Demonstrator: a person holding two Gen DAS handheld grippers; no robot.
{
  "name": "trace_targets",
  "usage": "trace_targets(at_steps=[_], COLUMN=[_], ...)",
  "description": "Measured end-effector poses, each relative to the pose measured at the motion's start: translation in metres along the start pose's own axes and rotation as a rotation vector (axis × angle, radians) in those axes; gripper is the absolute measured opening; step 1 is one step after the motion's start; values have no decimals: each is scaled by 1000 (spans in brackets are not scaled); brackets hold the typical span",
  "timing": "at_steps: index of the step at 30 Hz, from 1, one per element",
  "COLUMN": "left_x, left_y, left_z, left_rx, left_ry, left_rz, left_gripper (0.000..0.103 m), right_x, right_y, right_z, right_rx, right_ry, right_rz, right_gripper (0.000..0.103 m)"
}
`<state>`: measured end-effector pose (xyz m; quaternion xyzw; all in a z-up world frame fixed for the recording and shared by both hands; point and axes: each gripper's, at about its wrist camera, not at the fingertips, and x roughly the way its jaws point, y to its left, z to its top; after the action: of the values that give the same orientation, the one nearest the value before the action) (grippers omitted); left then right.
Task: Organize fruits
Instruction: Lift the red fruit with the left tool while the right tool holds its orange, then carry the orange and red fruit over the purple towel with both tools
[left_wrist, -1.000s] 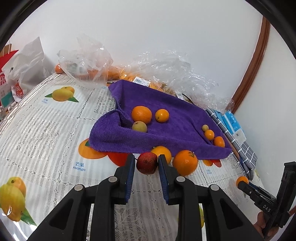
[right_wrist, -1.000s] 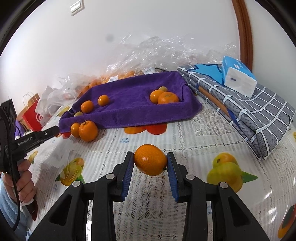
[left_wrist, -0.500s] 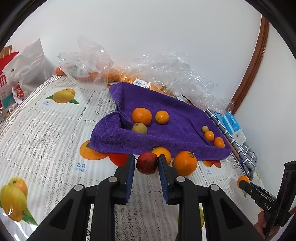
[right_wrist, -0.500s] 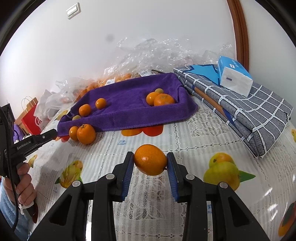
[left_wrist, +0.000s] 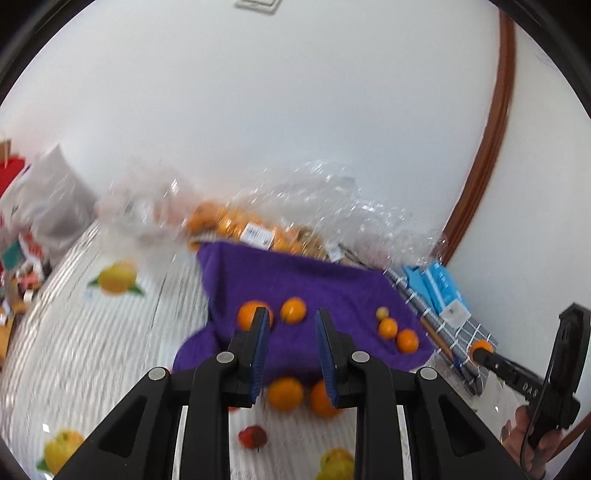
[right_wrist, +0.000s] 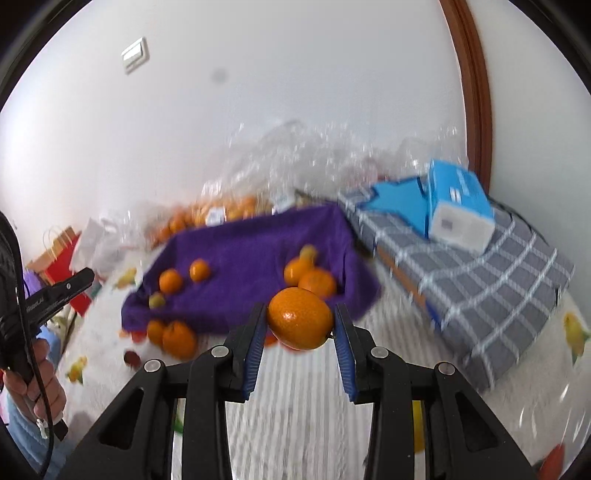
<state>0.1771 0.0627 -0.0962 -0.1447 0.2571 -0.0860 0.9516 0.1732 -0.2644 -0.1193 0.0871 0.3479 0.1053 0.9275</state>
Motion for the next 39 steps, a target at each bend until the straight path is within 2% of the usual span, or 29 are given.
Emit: trace_targets(at_steps=[2, 4, 5, 7, 9, 12, 13, 15, 18, 22, 29, 32, 34, 39], left_x=[9, 17, 19, 23, 33, 35, 34, 37, 41, 41, 42, 41, 43, 39], left_y=[1, 8, 12, 19, 27, 36, 38, 35, 27, 18, 9, 3, 2, -1], left_z=[3, -5, -10, -25, -41, -58, -64, -72, -79, -85, -92, -95, -96, -93], left_rx=[16, 12, 12, 20, 22, -22, -27, -9, 31, 62, 96, 121, 132, 146], left_ry=[17, 71, 87, 111, 173, 234, 253, 281, 300, 336, 373, 371, 376, 354], left_rz=[17, 33, 22, 51, 74, 8, -12, -8, 6, -50, -64, -56, -44, -37], left_gripper=[25, 24, 24, 28, 31, 31, 35, 38, 38, 38, 38, 32, 24, 24], right_x=[4, 10, 12, 19, 26, 32, 33, 36, 38, 38, 37, 35, 35, 33], right_y=[1, 3, 5, 7, 11, 14, 14, 16, 18, 19, 16, 14, 12, 11], right_z=[10, 14, 13, 9, 5, -1, -3, -5, -9, -15, -22, -24, -25, -27], right_rx=[-2, -3, -1, -1, -8, -7, -7, -9, 1, -4, 3, 11, 14, 21], right_ry=[-13, -15, -12, -1, 11, 30, 36, 40, 47, 56, 71, 72, 73, 78], right_rz=[3, 3, 8, 32, 29, 37, 43, 41, 48, 51, 48, 54, 53, 55], right_gripper=[36, 36, 36, 36, 36, 36, 36, 36, 36, 36, 36, 36, 36, 36])
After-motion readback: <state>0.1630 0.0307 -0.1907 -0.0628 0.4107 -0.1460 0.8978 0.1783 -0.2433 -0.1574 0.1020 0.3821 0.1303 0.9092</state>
